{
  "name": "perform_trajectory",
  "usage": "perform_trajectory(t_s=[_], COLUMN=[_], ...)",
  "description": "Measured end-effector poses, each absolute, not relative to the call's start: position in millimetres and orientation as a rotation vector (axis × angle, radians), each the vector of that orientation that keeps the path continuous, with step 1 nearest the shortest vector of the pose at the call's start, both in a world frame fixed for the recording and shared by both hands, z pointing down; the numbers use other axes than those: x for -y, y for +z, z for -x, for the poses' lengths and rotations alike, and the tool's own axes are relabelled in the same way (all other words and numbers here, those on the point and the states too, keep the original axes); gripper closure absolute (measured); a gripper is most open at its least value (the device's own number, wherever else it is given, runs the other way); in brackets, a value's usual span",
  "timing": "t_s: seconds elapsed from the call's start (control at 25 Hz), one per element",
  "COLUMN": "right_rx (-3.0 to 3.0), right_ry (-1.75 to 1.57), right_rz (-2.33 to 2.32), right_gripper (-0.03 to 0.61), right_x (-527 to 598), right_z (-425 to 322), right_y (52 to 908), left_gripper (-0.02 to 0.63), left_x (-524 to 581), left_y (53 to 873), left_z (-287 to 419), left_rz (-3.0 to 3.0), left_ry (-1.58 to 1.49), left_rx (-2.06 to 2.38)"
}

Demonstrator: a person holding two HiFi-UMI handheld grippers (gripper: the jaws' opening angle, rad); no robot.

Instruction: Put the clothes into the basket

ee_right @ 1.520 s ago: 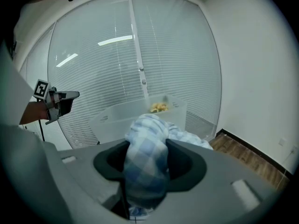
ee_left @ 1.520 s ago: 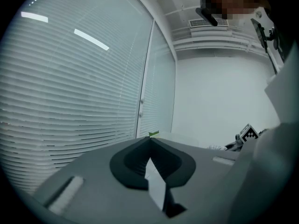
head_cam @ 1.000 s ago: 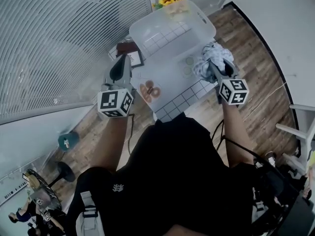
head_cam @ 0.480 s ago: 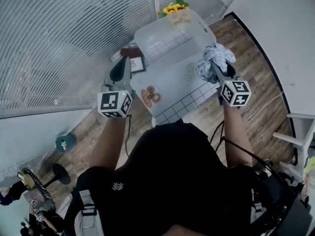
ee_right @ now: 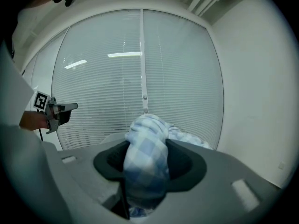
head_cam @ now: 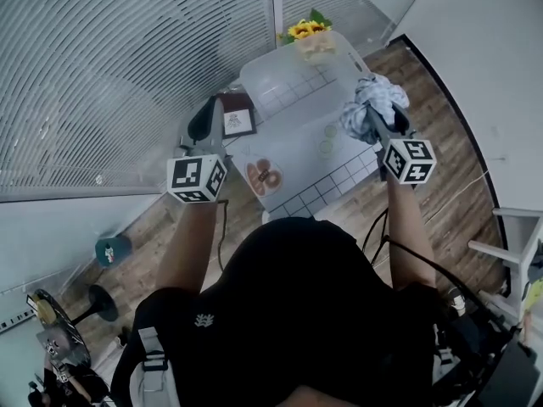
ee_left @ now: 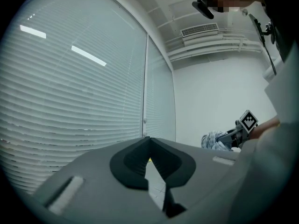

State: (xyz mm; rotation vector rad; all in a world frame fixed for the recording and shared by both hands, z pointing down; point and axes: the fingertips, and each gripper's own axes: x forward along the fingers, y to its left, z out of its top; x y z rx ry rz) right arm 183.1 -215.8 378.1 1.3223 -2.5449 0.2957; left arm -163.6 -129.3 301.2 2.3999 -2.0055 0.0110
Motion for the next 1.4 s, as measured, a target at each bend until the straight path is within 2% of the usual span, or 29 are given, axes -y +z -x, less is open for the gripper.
perform_trajectory(t_s=[1.4], right_rx=[2.671], right_ry=[0.289], right_rz=[-1.069], right_gripper=[0.376], right_x=[295.5], right_z=[-58.6], right_y=[374.4], left_gripper=[0.606], left_x=[156.1], left_y=[305.4], left_z=[220.0], left_rz=[-2.29], left_ry=[0.035], left_rx=[2.1])
